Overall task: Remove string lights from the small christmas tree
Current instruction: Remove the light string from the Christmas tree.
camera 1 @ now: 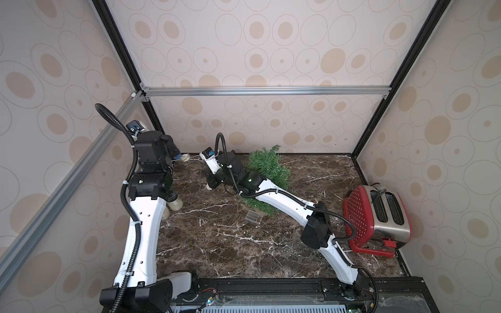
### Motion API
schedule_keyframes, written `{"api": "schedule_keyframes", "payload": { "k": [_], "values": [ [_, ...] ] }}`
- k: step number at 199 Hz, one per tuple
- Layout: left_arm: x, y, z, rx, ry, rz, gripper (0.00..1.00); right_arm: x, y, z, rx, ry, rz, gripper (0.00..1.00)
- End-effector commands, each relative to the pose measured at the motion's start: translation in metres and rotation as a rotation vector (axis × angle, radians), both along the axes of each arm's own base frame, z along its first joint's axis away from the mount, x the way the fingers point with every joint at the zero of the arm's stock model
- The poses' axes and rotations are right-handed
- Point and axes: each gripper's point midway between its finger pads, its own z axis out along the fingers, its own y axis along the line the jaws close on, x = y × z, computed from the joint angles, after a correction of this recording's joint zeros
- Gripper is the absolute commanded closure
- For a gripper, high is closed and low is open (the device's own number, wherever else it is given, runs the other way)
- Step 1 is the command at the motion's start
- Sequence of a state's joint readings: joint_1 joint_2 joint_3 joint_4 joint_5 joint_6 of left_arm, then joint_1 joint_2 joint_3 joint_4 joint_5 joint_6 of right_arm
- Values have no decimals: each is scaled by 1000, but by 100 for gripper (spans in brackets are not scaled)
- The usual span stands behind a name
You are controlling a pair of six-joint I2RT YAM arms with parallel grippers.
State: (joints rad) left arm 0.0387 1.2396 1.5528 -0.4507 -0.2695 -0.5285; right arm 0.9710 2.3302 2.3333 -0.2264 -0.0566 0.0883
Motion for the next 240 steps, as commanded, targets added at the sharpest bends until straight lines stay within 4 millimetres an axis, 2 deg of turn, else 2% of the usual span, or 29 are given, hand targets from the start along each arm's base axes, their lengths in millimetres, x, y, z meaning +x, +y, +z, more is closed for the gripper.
{"api": "schedule_keyframes", "payload": {
  "k": [1, 13, 68, 83, 86, 96, 125, 144, 188, 226, 240],
  "values": [
    [-2, -5, -3, -83, -30, -19, 100, -4, -14, 58, 126, -36, 3, 100],
    [-4, -8, -16, -102, -19, -34, 100, -1, -18, 55, 134, -12, -5, 100],
    [-19, -31, -93, -257, -21, -130, 100, 4, -28, 82, 224, 34, -37, 100],
    [-20, -41, -108, -315, -45, -172, 100, 5, -28, 76, 225, 65, -45, 100],
    [-20, -42, -110, -324, -53, -183, 100, 4, -28, 88, 245, 54, -44, 100],
    [-20, -49, -118, -352, -79, -220, 99, 4, -29, 92, 257, 66, -49, 100],
    [-19, -72, -129, -428, -212, -363, 79, 5, -29, 94, 272, 97, -57, 100],
    [-12, -85, -135, -451, -239, -437, 70, 3, -26, 93, 280, 130, -50, 100],
    [2, -121, -128, -380, -273, -567, 44, 0, -25, 94, 295, 165, -35, 100],
    [5, -126, -141, -419, -283, -579, 28, -2, -27, 95, 294, 172, -36, 100],
    [3, -125, -145, -427, -283, -572, 25, -3, -28, 96, 293, 172, -34, 100]
  ]
}}
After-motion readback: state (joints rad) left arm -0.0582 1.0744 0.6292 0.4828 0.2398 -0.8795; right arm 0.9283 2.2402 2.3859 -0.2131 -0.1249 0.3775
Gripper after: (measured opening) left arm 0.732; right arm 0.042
